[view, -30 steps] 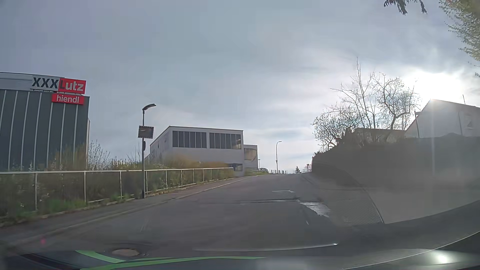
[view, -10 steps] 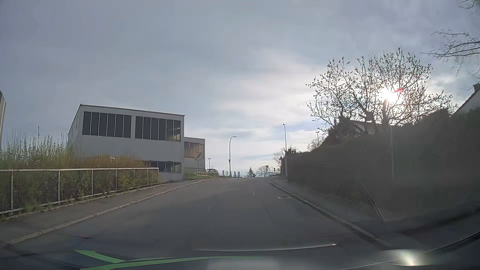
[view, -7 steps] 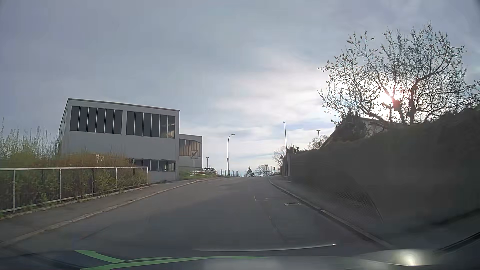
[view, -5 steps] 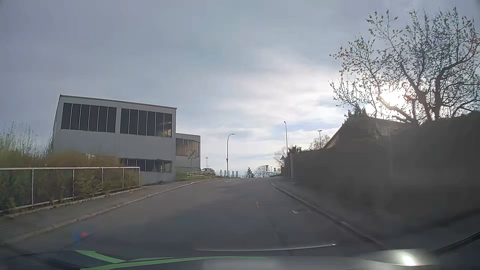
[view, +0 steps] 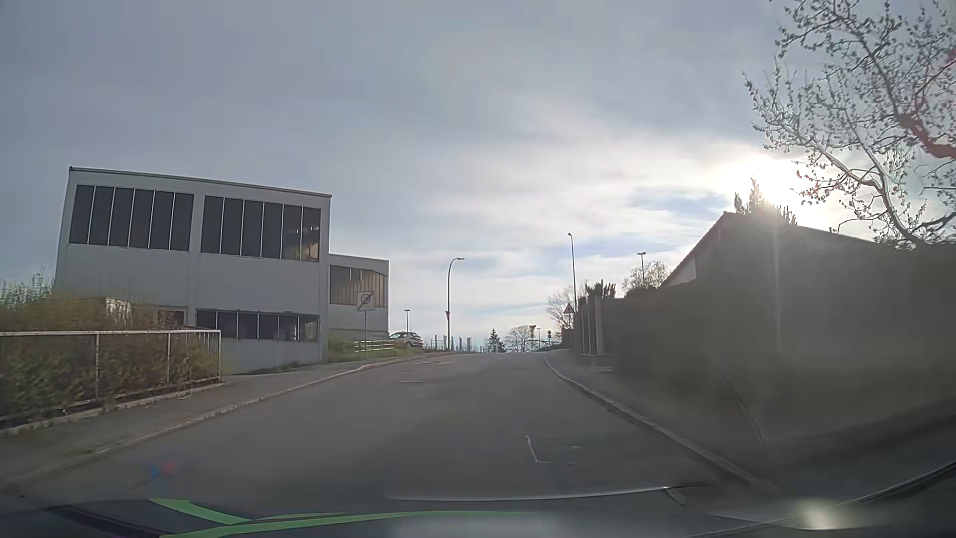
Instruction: Follow the waypoints while adhering to traffic rules and regulations
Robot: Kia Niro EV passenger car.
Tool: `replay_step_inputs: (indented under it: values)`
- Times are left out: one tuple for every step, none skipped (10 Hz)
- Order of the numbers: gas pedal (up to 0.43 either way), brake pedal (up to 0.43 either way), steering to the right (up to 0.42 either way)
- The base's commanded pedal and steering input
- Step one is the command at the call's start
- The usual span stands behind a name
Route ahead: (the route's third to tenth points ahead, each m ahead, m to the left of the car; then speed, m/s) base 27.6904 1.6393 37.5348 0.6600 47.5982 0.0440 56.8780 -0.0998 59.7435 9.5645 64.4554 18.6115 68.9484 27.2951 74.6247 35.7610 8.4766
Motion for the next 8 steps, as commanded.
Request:
replay_step_inputs:
  values:
    - [0.37, 0.0, 0.006]
    - [0.37, 0.0, 0.006]
    - [0.358, 0.0, 0.006]
    - [0.358, 0.0, 0.006]
    - [0.358, 0.0, 0.006]
    - [0.358, 0.0, 0.006]
    - [0.358, 0.0, 0.006]
    - [0.358, 0.0, 0.006]
